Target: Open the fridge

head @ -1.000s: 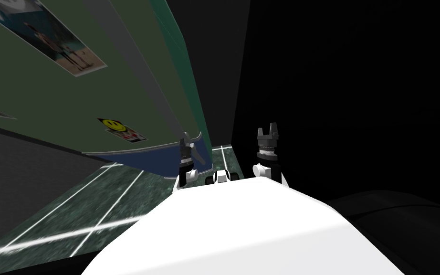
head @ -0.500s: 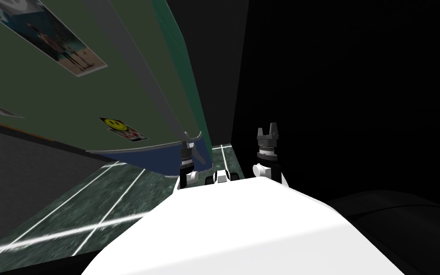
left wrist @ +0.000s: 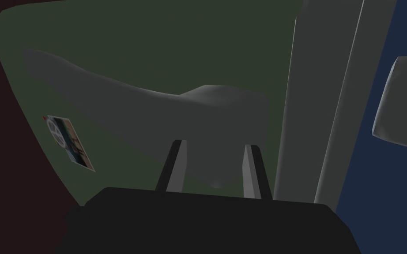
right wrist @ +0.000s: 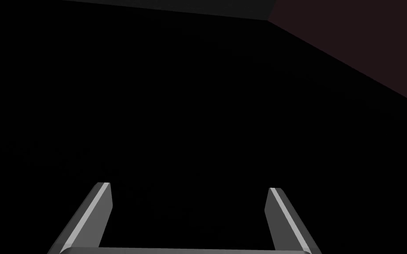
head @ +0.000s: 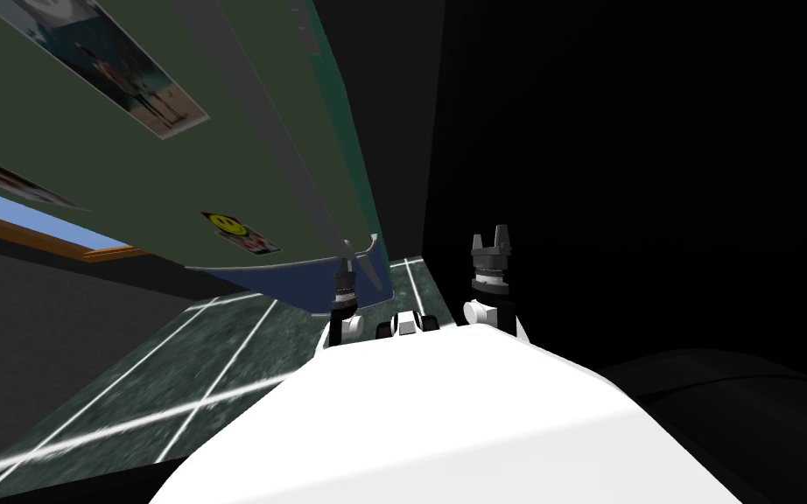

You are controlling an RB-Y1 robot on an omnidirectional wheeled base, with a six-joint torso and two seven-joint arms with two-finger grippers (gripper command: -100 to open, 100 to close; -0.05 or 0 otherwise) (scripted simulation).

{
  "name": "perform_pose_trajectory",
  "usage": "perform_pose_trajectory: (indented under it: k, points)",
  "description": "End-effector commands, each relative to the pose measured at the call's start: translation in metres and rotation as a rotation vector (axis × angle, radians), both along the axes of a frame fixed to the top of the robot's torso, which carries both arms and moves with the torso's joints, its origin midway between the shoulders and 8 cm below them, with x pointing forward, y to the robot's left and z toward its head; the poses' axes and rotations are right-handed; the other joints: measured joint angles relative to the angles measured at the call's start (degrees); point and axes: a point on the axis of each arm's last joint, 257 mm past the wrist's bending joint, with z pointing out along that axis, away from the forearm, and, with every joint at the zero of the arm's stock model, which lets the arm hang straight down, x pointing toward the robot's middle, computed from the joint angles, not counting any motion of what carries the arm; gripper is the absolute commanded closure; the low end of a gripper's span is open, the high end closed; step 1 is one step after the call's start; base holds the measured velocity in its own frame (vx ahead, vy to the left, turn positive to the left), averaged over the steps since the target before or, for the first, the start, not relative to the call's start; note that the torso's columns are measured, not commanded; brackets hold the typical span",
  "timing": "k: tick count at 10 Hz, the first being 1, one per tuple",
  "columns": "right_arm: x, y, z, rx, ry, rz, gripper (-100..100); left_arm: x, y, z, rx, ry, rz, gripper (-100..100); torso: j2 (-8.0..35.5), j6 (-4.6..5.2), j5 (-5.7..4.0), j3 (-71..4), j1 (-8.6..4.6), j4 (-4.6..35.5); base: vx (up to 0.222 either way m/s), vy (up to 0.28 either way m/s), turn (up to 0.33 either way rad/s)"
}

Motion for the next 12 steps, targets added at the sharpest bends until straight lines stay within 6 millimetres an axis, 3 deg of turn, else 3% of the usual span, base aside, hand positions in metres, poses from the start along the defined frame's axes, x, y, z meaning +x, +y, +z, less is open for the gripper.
perform_pose_trajectory:
  k: [1,4,6,12]
  points:
    - [0.0,0.0,0.0,0.0,0.0,0.0,0,-0.004,-0.011,0.01,-0.002,-0.013,-0.068,100,-0.13,-0.05,-0.05,-0.09,-0.12,0.04,-0.322,0.225,-0.117]
    - [0.0,0.0,0.0,0.0,0.0,0.0,0,-0.009,-0.028,0.014,-0.004,-0.004,-0.151,100,-0.16,-0.14,-0.07,-0.16,-0.11,0.11,-0.355,0.202,-0.108]
    - [0.0,0.0,0.0,0.0,0.001,0.0,0,-0.012,-0.034,0.0,-0.002,0.027,-0.167,100,-0.8,0.17,-0.28,-0.47,-0.9,-0.1,-0.15,0.101,-0.048]
    - [0.0,0.0,0.0,0.0,0.0,0.0,0,-0.033,-0.058,0.008,0.002,0.007,-0.278,100,-0.52,-0.09,0.0,-0.36,-0.04,-0.05,-0.174,0.201,-0.093]
